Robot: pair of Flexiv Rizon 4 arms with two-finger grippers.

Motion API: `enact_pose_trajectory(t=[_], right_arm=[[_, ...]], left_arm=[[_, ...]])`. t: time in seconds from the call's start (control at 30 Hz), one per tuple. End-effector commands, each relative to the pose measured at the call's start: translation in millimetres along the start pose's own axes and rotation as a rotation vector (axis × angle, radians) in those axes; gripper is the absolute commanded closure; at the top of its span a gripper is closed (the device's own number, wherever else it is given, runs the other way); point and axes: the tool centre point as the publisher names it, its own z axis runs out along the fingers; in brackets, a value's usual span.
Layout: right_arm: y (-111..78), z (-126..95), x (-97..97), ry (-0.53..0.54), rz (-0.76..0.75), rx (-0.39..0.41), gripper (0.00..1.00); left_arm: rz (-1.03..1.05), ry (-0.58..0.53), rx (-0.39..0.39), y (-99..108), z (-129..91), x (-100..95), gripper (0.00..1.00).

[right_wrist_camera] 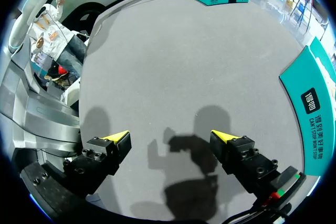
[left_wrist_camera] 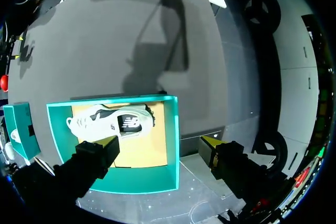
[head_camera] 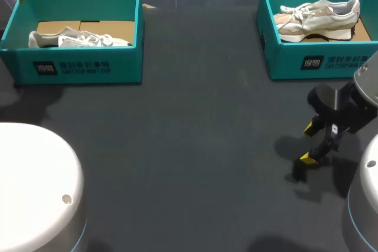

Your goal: Take the shoe out of the shoebox, open the shoe tongue, remove and reinsert the insole, then place the shoe into the shoebox

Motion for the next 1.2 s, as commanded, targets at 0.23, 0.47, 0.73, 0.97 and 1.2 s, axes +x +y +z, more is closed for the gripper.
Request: enact_pose_trajectory(t=[0.23,0.47,0.73,0.97,1.2], right_arm=[[19.1,-40.4,-30.4,-0.042,0.083,0.033,0.00],[42.8,-86.0,-85.5,-0.125,0.227,0.062,0.00],[54.3,-121.4,-151.0,-0.105,0.256,-0.052,0.00],[54.3,-121.4,-151.0,-0.105,0.256,-0.052,0.00],[57.5,-127.1,-160.0,-0.150,0.322,-0.043,0.00]], left_arm=[[0.001,0.002,0.000,0.4,-0.1,0.6,0.00],[0.001,0.002,0.000,0.4,-0.1,0.6,0.00],[0.001,0.002,0.000,0.4,-0.1,0.6,0.00],[0.001,0.002,0.000,0.4,-0.1,0.6,0.00],[0.001,0.002,0.000,0.4,-0.1,0.6,0.00]])
